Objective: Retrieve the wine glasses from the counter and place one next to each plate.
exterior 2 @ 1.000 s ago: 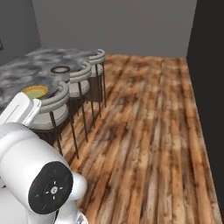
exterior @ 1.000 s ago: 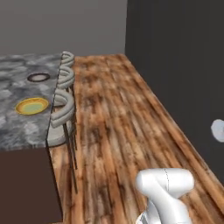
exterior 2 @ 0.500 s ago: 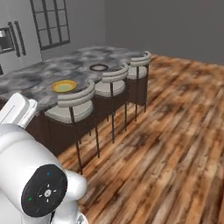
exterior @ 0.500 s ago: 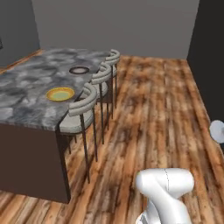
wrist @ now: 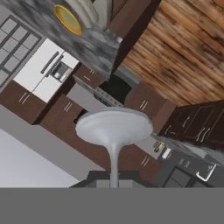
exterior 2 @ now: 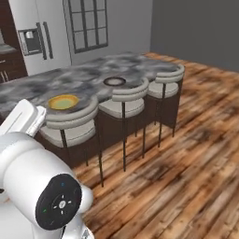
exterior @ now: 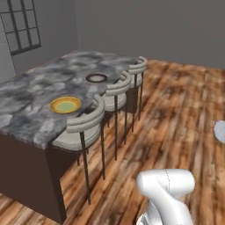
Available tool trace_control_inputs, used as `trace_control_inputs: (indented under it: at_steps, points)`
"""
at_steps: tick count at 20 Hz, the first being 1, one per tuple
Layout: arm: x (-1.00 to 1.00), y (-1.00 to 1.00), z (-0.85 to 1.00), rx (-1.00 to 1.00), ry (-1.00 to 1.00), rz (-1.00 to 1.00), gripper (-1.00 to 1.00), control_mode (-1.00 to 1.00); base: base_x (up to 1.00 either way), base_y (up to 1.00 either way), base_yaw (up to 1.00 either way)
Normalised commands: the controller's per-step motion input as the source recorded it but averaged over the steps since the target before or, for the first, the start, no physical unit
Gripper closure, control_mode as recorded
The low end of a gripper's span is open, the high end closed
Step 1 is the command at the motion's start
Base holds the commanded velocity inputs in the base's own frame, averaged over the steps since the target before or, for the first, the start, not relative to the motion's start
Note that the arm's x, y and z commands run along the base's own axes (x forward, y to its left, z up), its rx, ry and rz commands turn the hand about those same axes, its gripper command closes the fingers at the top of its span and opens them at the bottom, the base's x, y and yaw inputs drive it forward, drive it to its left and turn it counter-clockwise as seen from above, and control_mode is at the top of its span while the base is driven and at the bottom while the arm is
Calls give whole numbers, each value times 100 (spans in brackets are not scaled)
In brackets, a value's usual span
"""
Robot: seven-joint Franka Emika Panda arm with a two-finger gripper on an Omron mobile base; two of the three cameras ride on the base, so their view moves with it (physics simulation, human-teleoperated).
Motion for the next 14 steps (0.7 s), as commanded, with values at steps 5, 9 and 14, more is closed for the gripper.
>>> trace_control_inputs:
  at_steps: [5, 9, 14]
  points:
    - [0, 0, 0, 0, 0, 0, 100, 100, 100, -56, 30]
    - [0, 0, 0, 0, 0, 0, 100, 100, 87, -27, 27]
    - [0, 0, 0, 0, 0, 0, 100, 100, 52, -12, 26]
